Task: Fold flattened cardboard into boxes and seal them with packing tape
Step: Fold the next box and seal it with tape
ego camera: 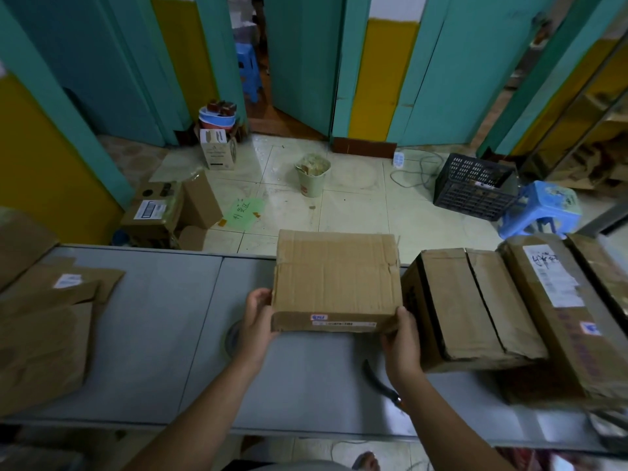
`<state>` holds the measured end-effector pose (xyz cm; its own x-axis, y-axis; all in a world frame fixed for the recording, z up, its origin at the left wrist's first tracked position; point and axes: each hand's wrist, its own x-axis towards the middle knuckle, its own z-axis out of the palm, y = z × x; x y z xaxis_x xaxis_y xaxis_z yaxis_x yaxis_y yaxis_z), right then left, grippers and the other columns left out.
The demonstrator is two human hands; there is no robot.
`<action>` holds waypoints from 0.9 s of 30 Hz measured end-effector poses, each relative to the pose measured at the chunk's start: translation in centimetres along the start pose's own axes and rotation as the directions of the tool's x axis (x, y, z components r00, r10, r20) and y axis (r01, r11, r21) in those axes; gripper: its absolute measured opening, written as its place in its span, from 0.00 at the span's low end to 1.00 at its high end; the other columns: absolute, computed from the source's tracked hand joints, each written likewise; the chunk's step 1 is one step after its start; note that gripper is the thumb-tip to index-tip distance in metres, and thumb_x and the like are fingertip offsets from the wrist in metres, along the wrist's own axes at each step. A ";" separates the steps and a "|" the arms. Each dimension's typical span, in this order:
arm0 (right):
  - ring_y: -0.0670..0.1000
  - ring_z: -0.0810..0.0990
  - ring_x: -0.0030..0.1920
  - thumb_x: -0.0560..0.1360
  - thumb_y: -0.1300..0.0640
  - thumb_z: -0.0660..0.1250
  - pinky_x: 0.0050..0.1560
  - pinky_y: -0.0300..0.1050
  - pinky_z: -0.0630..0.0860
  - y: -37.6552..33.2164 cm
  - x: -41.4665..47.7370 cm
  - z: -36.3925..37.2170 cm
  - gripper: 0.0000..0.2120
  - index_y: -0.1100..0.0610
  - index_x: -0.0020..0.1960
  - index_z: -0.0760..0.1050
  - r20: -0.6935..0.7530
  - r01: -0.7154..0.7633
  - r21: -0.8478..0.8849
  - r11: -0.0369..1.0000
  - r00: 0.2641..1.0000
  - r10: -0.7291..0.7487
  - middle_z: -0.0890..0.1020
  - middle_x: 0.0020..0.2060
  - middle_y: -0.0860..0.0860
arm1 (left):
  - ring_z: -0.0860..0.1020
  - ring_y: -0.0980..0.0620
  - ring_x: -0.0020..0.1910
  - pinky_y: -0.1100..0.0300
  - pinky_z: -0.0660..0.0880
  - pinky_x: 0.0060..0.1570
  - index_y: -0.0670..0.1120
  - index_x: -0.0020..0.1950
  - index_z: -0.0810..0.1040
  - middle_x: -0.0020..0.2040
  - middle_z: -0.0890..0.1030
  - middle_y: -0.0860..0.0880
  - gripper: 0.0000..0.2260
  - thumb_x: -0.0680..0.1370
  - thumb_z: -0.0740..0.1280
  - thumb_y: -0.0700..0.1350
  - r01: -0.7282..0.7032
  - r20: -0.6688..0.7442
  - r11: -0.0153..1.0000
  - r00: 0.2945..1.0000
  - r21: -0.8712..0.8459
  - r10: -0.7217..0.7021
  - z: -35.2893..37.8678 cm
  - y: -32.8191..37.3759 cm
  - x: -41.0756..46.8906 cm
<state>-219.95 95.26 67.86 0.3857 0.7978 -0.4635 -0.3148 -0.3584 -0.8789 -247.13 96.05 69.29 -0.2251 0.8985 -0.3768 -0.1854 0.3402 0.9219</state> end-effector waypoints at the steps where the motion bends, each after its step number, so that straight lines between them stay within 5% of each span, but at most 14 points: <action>1: 0.52 0.77 0.67 0.84 0.43 0.60 0.71 0.57 0.72 0.1 -0.2 -0.1 0.14 0.45 0.65 0.77 0.003 0.036 -0.079 0.996 0.999 -0.036 0.81 0.64 0.51 | 0.80 0.57 0.60 0.60 0.83 0.40 0.67 0.57 0.77 0.53 0.83 0.66 0.16 0.84 0.62 0.43 0.016 0.000 1.000 1.000 0.012 -0.016 -0.1 0.1 -0.1; 4: 0.52 0.75 0.67 0.79 0.37 0.58 0.68 0.54 0.71 -0.2 -0.9 -0.2 0.18 0.40 0.66 0.73 0.044 0.114 -0.264 0.958 0.993 -0.106 0.78 0.65 0.50 | 0.82 0.54 0.61 0.50 0.85 0.51 0.69 0.63 0.75 0.58 0.83 0.63 0.17 0.85 0.61 0.45 0.077 0.029 0.995 0.996 0.057 -0.079 -0.7 0.4 0.1; 10: 0.57 0.73 0.70 0.87 0.43 0.54 0.71 0.63 0.72 -1.7 -1.2 -0.5 0.19 0.46 0.75 0.69 0.095 0.109 -0.404 0.908 0.993 -0.077 0.76 0.68 0.51 | 0.79 0.53 0.57 0.38 0.78 0.64 0.72 0.69 0.71 0.59 0.81 0.57 0.16 0.83 0.62 0.55 0.260 0.064 0.944 0.959 0.205 -0.278 -1.3 1.7 1.0; 13: 0.60 0.73 0.69 0.87 0.45 0.55 0.64 0.66 0.77 -2.8 -1.3 -0.9 0.20 0.47 0.77 0.67 0.102 -0.011 -0.337 0.941 0.994 0.049 0.73 0.68 0.53 | 0.77 0.55 0.56 0.39 0.81 0.59 0.68 0.71 0.68 0.60 0.79 0.57 0.19 0.85 0.62 0.48 0.308 0.117 0.935 0.937 0.174 -0.330 -1.2 2.4 1.1; 15: 0.61 0.74 0.67 0.87 0.49 0.56 0.56 0.60 0.80 -3.2 -1.4 -0.9 0.18 0.50 0.75 0.67 0.093 -0.086 -0.226 0.970 0.990 0.109 0.74 0.66 0.54 | 0.79 0.47 0.60 0.44 0.83 0.52 0.63 0.70 0.69 0.61 0.80 0.50 0.20 0.84 0.62 0.42 0.333 0.125 0.937 0.930 0.105 -0.345 -0.9 2.9 0.8; 20: 0.58 0.79 0.62 0.85 0.55 0.59 0.63 0.59 0.80 -2.3 -1.8 -0.2 0.13 0.53 0.68 0.74 0.040 0.028 -0.121 0.992 0.999 -0.023 0.79 0.62 0.56 | 0.79 0.42 0.64 0.42 0.81 0.59 0.58 0.66 0.72 0.63 0.79 0.44 0.18 0.82 0.61 0.38 0.244 -0.006 0.969 0.970 -0.027 -0.245 0.1 1.8 0.1; 24: 0.54 0.81 0.62 0.84 0.55 0.61 0.63 0.56 0.79 -0.6 -1.9 -0.5 0.11 0.47 0.65 0.75 0.015 0.116 -0.113 0.987 0.993 -0.115 0.81 0.61 0.53 | 0.81 0.40 0.60 0.37 0.81 0.61 0.61 0.68 0.68 0.60 0.81 0.44 0.24 0.74 0.63 0.44 0.150 -0.067 0.983 0.987 0.104 -0.143 -0.2 0.6 -0.2; 27: 0.53 0.79 0.63 0.84 0.51 0.62 0.68 0.61 0.76 0.6 -1.4 -1.1 0.11 0.45 0.66 0.74 0.004 0.104 -0.229 0.968 0.994 -0.106 0.80 0.61 0.49 | 0.82 0.44 0.49 0.47 0.81 0.50 0.55 0.72 0.66 0.53 0.82 0.45 0.26 0.76 0.65 0.40 0.123 -0.029 0.952 0.992 0.281 -0.119 -0.4 -0.3 0.0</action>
<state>-219.76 93.40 67.82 0.4132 0.8332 -0.3675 -0.0658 -0.3752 -0.9246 -247.42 95.85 68.97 -0.2290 0.8431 -0.4865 0.0649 0.5119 0.8566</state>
